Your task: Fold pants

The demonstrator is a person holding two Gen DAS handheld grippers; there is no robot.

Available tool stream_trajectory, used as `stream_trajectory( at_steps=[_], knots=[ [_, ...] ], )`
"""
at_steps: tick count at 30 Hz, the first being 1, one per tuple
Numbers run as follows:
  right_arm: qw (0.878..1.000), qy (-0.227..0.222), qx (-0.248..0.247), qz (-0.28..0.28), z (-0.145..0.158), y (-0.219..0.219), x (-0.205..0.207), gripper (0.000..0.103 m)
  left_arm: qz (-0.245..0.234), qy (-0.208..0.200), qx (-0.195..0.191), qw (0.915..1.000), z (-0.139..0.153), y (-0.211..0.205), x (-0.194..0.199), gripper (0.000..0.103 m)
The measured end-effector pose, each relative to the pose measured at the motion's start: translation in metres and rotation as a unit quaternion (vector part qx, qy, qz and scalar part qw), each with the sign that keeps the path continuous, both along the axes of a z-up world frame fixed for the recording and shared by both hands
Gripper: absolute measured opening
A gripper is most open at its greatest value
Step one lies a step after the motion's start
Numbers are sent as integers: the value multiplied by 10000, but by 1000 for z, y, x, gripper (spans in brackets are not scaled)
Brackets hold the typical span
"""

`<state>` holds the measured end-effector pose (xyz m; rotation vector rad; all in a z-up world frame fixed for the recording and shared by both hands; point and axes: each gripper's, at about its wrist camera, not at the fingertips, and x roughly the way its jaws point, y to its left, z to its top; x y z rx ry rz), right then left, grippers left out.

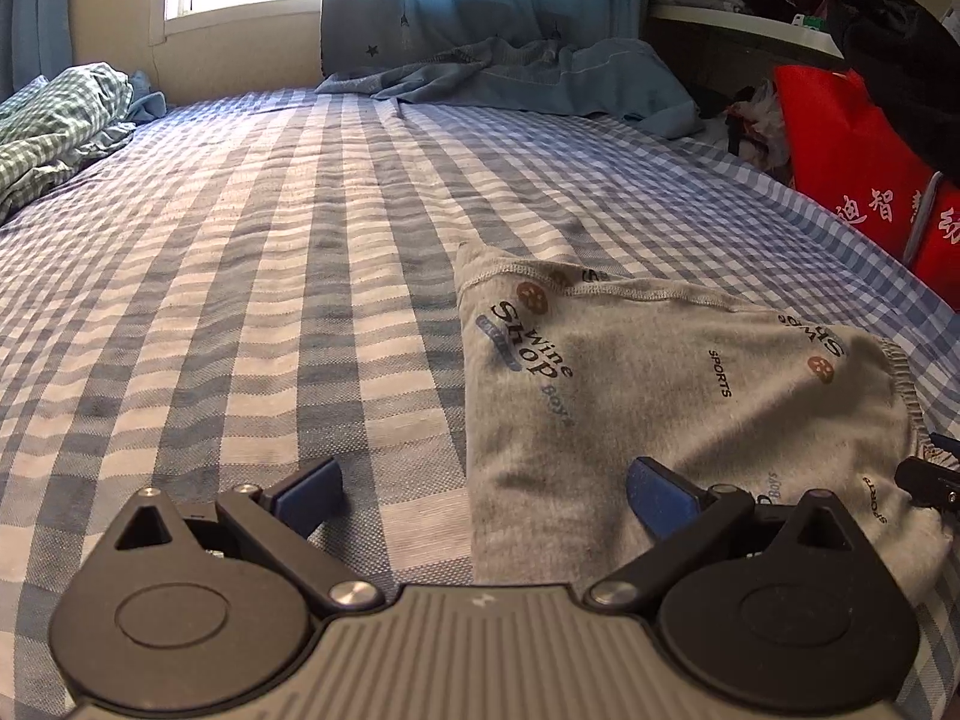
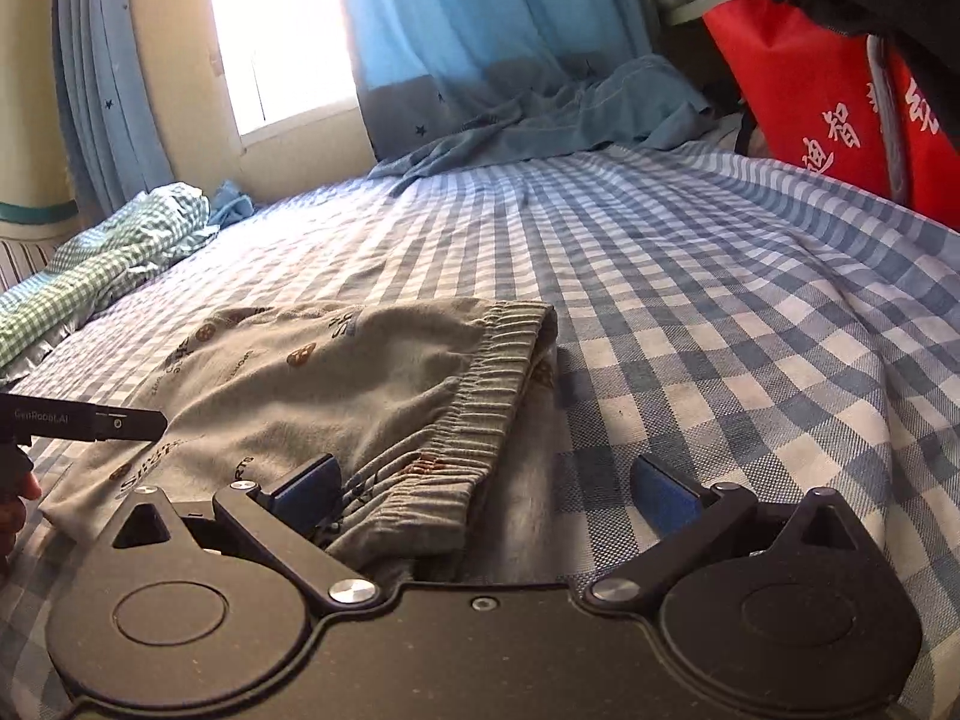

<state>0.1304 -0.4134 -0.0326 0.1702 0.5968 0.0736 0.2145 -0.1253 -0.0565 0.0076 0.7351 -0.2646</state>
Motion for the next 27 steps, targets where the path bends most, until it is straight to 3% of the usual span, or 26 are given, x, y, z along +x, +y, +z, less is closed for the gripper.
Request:
stream_trajectory(
  at_steps=[5, 9, 15, 18, 20, 25, 27],
  knots=[
    [9996, -241, 114, -91, -4, -2, -6, 102, -5, -149, -136, 9998, -4, 4, -4, 103],
    [9981, -137, 572, -183, 1, -11, -3, 103, -15, -122, -254, 9996, -2, 8, -5, 103],
    [9891, 178, 1442, -229, 10, -28, 7, 100, -54, 227, -240, 9994, 5, 8, 3, 103],
    [9874, 358, 1517, -262, 14, -30, 11, 93, -70, 406, -337, 9986, 9, 10, 8, 102],
    [9855, 470, 1618, -198, 16, -31, 13, 77, -29, 507, -449, 9977, 11, 13, 10, 98],
    [9860, 624, 1531, -208, 18, -29, 15, 64, 10, 637, -616, 9961, 14, 23, 13, 87],
    [9854, 622, 1569, -232, 17, -29, 14, 64, 27, 665, -663, 9956, 15, 26, 13, 82]
  ],
)
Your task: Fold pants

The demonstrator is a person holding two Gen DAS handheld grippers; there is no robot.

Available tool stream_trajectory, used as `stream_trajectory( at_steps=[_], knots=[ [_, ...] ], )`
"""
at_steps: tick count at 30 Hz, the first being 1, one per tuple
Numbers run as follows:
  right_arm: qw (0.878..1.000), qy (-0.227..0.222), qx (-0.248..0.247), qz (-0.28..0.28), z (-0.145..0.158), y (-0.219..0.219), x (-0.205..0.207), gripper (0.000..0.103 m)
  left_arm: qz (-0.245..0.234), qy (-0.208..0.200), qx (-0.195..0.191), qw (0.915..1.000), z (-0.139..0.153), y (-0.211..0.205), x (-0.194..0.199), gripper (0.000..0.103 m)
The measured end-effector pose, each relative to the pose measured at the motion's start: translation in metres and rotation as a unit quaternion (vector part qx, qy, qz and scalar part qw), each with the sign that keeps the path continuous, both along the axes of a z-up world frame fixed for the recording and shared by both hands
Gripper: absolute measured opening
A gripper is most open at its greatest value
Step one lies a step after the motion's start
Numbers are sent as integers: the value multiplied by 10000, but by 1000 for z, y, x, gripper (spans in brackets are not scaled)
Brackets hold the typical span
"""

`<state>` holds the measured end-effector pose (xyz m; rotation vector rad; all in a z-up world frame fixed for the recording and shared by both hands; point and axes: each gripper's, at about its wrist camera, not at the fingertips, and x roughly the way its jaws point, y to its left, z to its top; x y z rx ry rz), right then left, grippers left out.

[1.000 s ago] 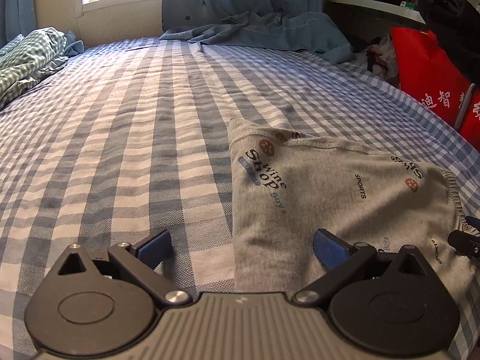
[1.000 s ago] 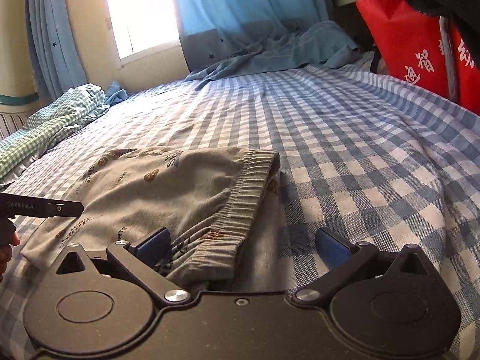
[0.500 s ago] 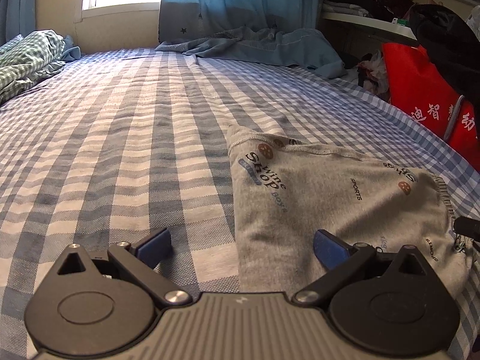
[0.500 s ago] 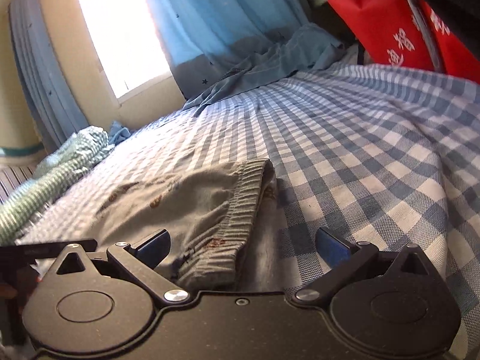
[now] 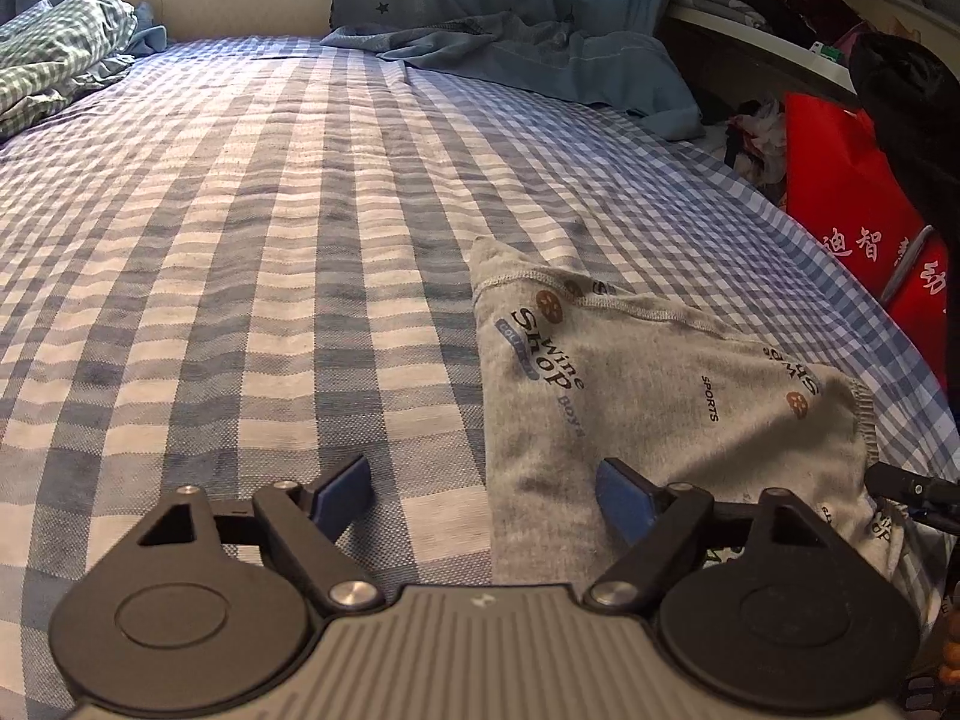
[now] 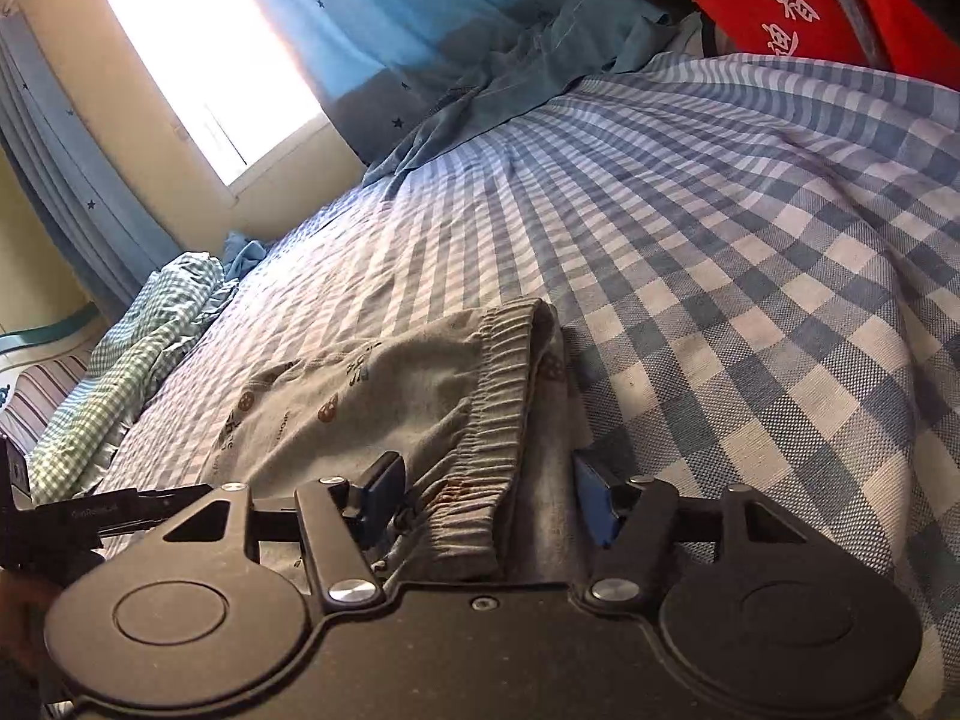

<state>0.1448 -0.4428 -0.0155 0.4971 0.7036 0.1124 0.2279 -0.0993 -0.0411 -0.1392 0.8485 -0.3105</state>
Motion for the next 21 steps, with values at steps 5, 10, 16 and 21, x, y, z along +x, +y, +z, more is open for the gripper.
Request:
stream_trajectory(
  at_steps=[5, 10, 16, 21],
  knots=[
    [9999, 18, 22, -150, -1, 1, 0, 65, -166, 154, -303, 9993, 3, -1, 1, 48],
    [9987, 10, -431, -254, 1, 18, -1, 62, -210, 181, -211, 9994, 2, -13, 1, 35],
    [9973, -38, -652, -339, 4, 34, -5, 30, -235, 66, -64, 9997, 10, -21, -4, 17],
    [9961, -216, -672, -529, 14, 40, -12, 22, -294, -51, 22, 9996, 18, -23, -10, 11]
  ],
)
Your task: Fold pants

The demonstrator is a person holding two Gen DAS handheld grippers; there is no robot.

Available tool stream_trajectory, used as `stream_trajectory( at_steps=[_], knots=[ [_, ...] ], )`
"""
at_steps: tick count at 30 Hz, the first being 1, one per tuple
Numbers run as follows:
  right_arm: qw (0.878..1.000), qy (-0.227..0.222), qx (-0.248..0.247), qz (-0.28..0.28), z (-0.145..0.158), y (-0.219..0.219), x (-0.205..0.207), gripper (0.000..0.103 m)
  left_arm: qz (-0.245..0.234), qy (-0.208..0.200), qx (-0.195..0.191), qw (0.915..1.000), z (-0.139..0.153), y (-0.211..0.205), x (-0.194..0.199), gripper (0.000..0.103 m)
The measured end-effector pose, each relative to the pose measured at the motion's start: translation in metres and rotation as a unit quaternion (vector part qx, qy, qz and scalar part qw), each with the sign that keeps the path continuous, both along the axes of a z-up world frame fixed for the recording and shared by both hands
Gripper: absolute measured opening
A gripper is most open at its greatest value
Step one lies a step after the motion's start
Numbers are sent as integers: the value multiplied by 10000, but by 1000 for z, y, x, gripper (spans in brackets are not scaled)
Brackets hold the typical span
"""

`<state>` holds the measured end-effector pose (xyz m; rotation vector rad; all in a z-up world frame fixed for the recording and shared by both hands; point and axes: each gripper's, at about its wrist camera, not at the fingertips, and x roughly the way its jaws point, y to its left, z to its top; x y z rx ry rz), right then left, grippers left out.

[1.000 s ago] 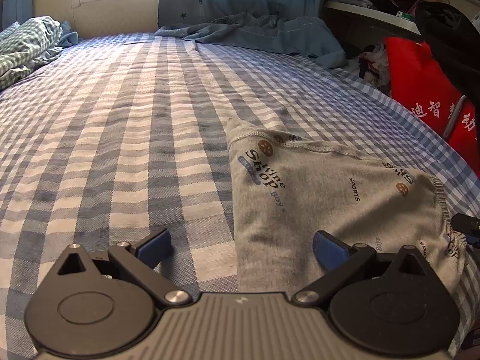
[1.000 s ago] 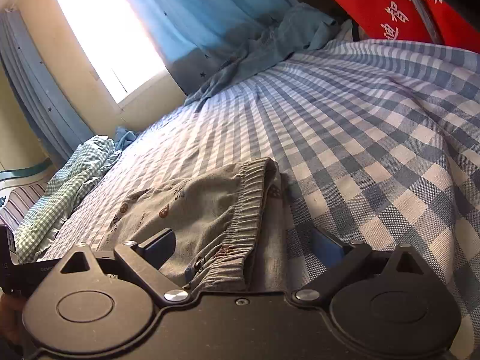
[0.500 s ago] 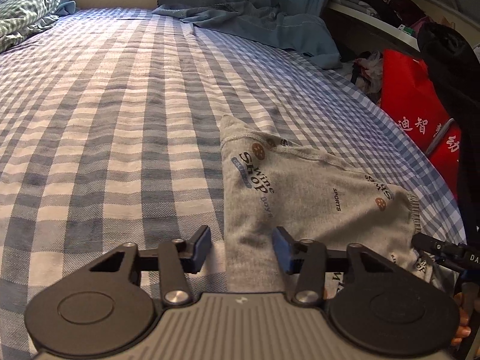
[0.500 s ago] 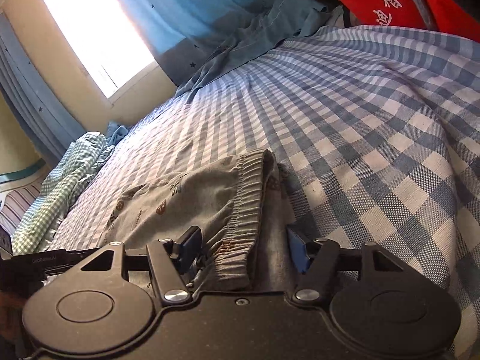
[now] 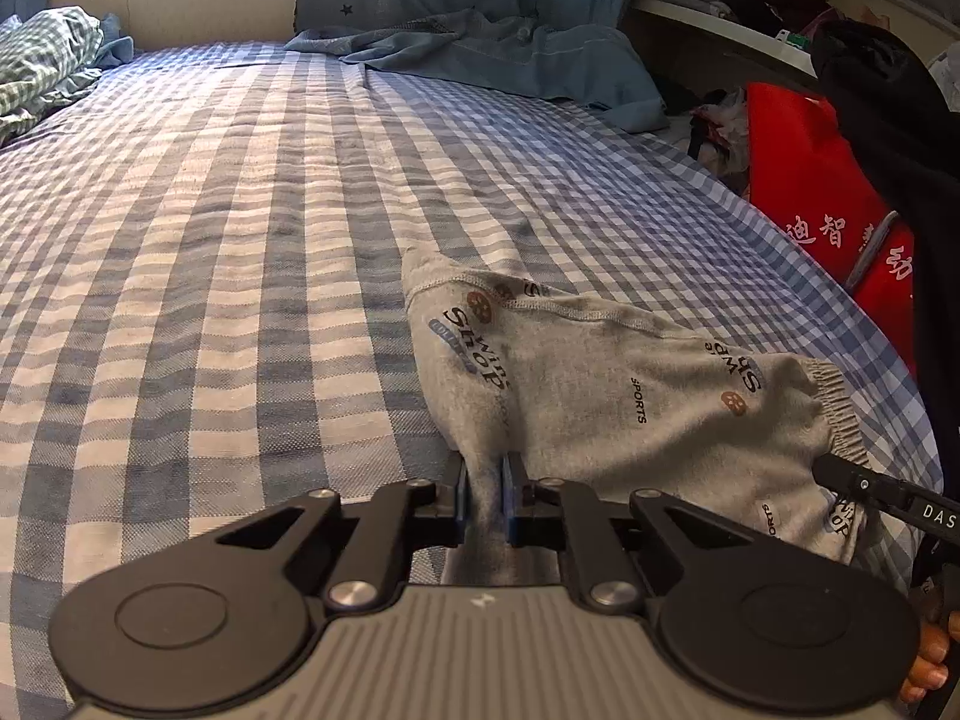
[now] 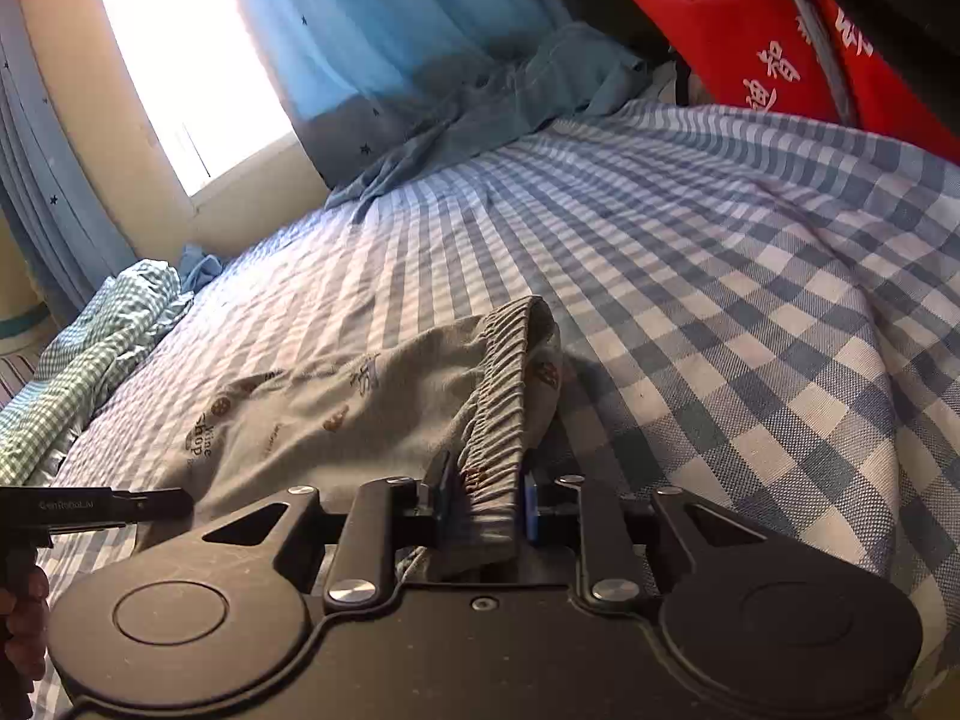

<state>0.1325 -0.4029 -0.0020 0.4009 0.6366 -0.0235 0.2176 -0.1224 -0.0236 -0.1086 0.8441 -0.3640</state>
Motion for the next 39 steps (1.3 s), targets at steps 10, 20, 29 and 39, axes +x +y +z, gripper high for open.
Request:
stream_trajectory(
  at_steps=[10, 20, 29, 39],
  knots=[
    [9984, -526, -141, 175, 33, 23, -17, 20, -194, -230, -8, 9995, 21, -1, -12, 9],
    [9977, -582, -78, 332, 48, 35, -23, 19, -353, -188, 13, 9992, 27, 2, -17, 9],
    [9962, -664, 7, 572, 65, 53, -19, 18, -428, -426, 253, 9979, 44, 10, -18, 9],
    [9888, -852, 12, 1226, 82, 136, 41, 17, 50, -759, 277, 9967, 71, 84, 8, 8]
  ],
)
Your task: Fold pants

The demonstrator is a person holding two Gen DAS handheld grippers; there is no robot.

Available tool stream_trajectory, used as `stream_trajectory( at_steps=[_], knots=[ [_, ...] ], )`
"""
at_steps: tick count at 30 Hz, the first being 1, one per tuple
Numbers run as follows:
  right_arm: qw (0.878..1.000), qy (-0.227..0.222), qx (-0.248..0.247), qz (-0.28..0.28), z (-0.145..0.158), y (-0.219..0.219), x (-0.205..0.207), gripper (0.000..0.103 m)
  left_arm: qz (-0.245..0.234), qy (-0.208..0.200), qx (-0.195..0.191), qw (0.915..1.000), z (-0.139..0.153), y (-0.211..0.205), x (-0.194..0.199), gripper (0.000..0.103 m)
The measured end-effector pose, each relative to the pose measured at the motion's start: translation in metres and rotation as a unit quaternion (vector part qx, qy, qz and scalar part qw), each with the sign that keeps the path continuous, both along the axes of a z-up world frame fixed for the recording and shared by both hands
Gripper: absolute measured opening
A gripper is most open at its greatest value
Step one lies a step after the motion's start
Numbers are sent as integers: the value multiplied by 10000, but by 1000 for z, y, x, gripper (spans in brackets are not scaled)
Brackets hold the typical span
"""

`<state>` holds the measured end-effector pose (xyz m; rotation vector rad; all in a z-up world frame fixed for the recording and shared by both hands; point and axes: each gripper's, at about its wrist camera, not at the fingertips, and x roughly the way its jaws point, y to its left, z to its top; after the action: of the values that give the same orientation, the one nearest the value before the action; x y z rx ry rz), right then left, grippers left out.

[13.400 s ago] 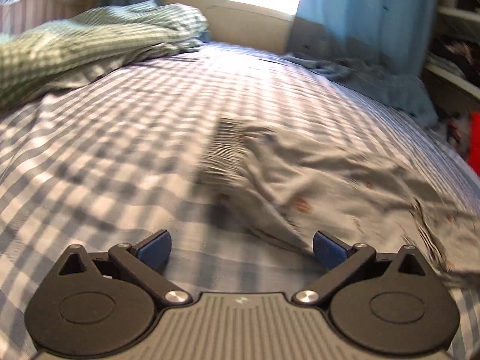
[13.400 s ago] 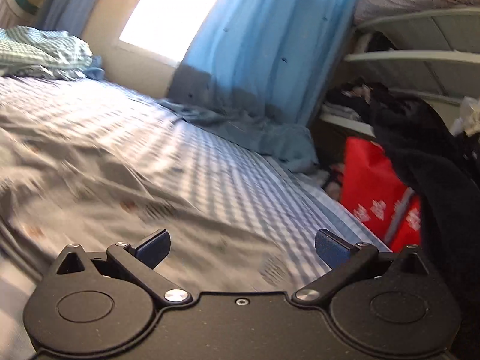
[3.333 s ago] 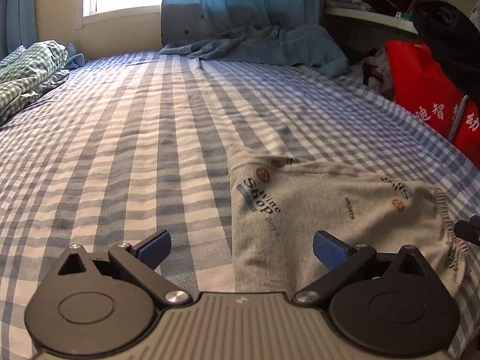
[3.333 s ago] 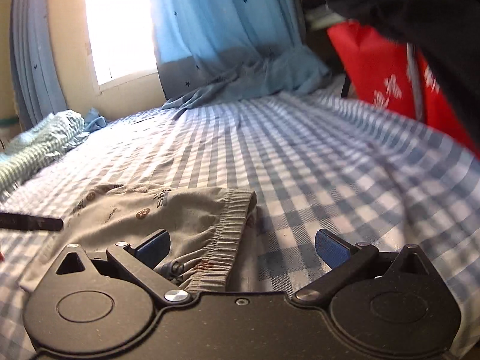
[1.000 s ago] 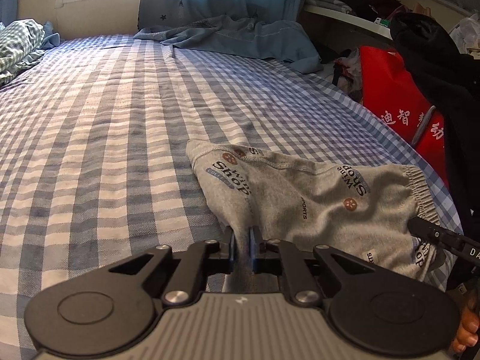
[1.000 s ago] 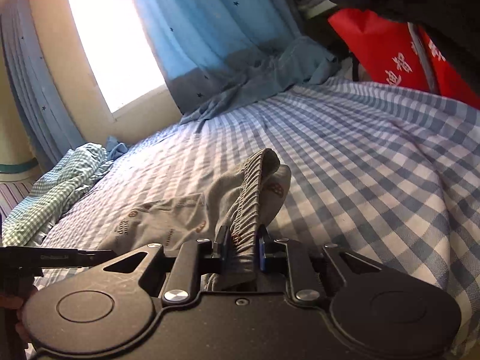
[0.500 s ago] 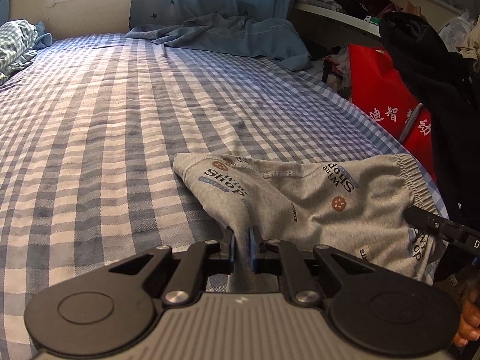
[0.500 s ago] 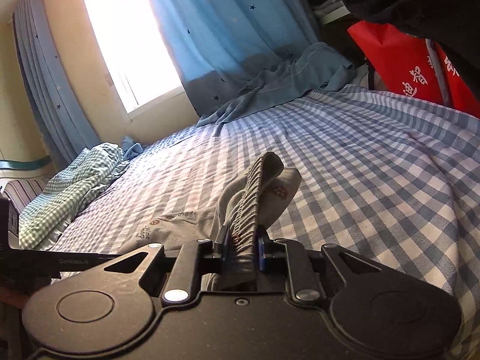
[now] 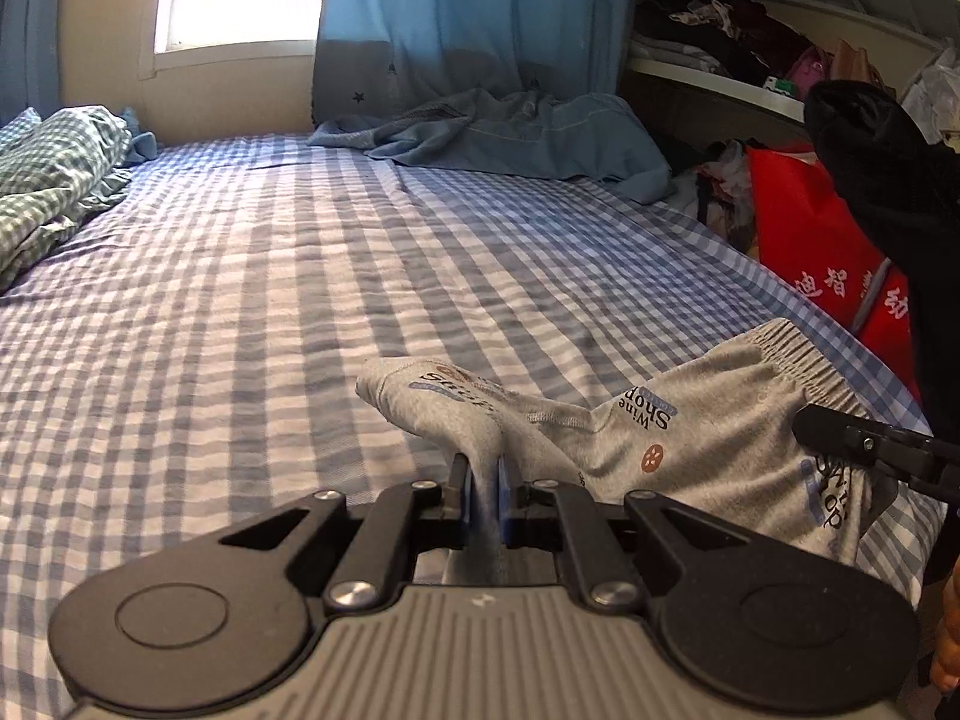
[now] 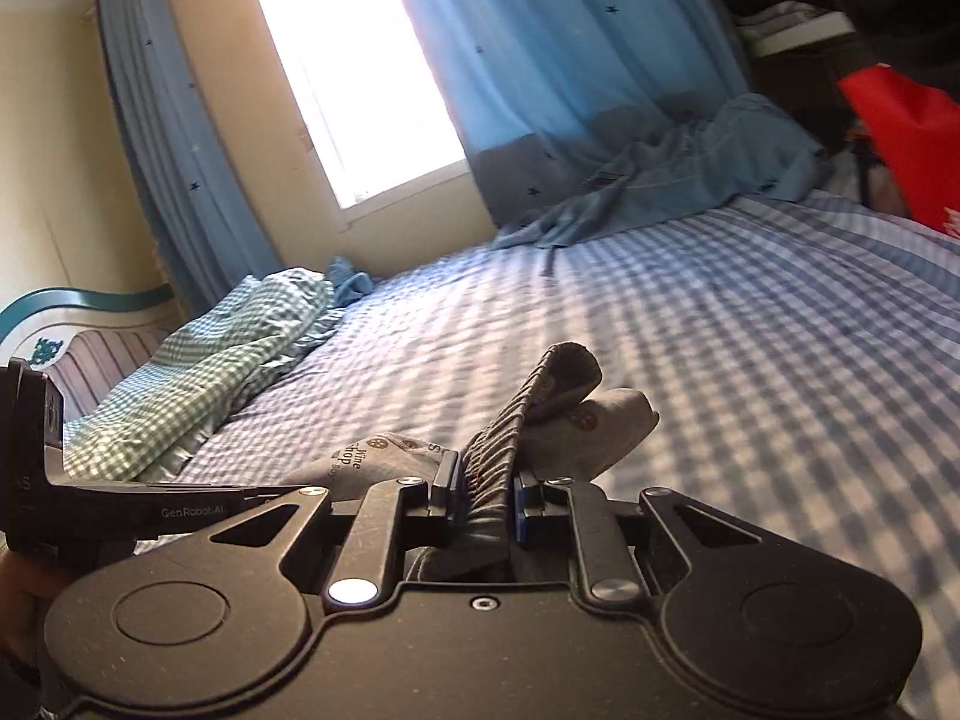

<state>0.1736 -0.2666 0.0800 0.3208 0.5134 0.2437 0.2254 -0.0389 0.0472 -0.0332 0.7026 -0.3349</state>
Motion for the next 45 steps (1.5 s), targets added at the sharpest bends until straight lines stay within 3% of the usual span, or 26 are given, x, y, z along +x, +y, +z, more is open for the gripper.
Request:
stream_trajectory(
  at_steps=[9, 18, 30, 33, 37, 39, 41, 45],
  knots=[
    [9973, -171, 237, 675, 1, 108, 89, 17, 951, -352, 67, 9948, 14, 119, 23, 8],
    [9917, 300, 518, 1140, -42, 194, 137, 17, 1757, -91, 25, 9844, -12, 218, 23, 8],
    [9929, 760, 605, 684, -70, 183, 130, 19, 1879, 149, -90, 9820, -45, 237, 5, 12],
    [9934, 857, 474, 599, -76, 184, 130, 27, 1965, 208, -90, 9802, -48, 239, 5, 18],
    [9938, 951, 243, 529, -83, 184, 130, 40, 2035, 279, -112, 9786, -51, 239, 3, 38],
    [9945, 933, 76, 480, -84, 185, 128, 51, 2093, 289, -76, 9774, -52, 237, 0, 53],
    [9952, 881, -14, 424, -83, 184, 124, 74, 2152, 247, -16, 9763, -50, 235, -5, 71],
    [9966, 716, -199, 359, -74, 181, 113, 89, 2269, 113, 87, 9738, -40, 229, -16, 92]
  ],
)
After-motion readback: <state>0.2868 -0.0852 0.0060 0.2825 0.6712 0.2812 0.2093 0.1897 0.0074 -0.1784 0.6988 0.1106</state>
